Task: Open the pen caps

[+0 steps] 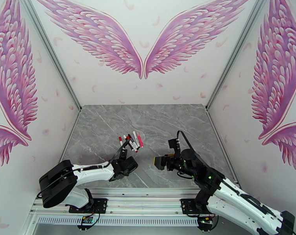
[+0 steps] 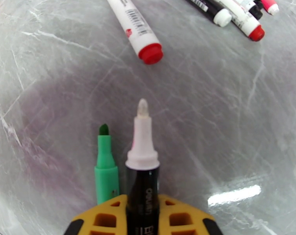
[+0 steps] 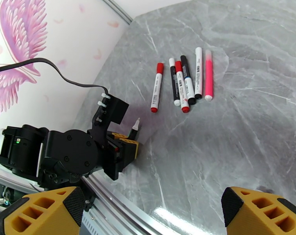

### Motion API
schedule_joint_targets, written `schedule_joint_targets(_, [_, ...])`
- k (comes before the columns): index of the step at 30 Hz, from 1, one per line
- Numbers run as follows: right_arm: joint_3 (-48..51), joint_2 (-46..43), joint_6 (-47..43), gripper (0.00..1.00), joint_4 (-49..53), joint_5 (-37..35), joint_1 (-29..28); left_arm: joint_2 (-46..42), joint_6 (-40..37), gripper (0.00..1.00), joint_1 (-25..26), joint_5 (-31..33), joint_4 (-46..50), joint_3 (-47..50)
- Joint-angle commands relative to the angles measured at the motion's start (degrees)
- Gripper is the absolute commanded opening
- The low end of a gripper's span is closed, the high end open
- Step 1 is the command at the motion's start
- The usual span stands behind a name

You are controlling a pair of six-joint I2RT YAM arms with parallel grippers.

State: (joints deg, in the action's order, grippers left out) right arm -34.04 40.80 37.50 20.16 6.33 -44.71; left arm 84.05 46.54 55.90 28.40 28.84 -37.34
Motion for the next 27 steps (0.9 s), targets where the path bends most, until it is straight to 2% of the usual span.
schedule_joint_targets(1, [0.9, 0.3, -0.3, 0.99, 0.9, -1.0, -0.4, 0.3, -0.5, 0.23, -0.3, 1.4, 0.0, -2.1])
schedule_joint_targets(9, [1.3, 0.4, -0.9, 0.99, 1.0, -0.6, -0.5, -0.1, -0.2, 0.29, -0.3, 2.0, 1.9, -3.2])
schedule_joint_targets(15, [1.3, 0.6, -1.5, 0.99, 1.3, 0.0, -0.5, -1.4, 1.5, 0.3, -0.2, 1.9, 3.5, -3.2])
schedule_joint_targets(20, [1.7, 0.1, -1.3, 0.99, 2.8, -1.5, -0.4, -7.8, 2.4, 0.3, -0.1, -0.8, 3.4, -2.4])
schedule_joint_targets(27, [0.7, -1.7, -2.3, 0.99, 9.2, -4.9, -0.5, -18.6, 3.5, 0.42, -0.5, -5.6, 0.3, -0.4])
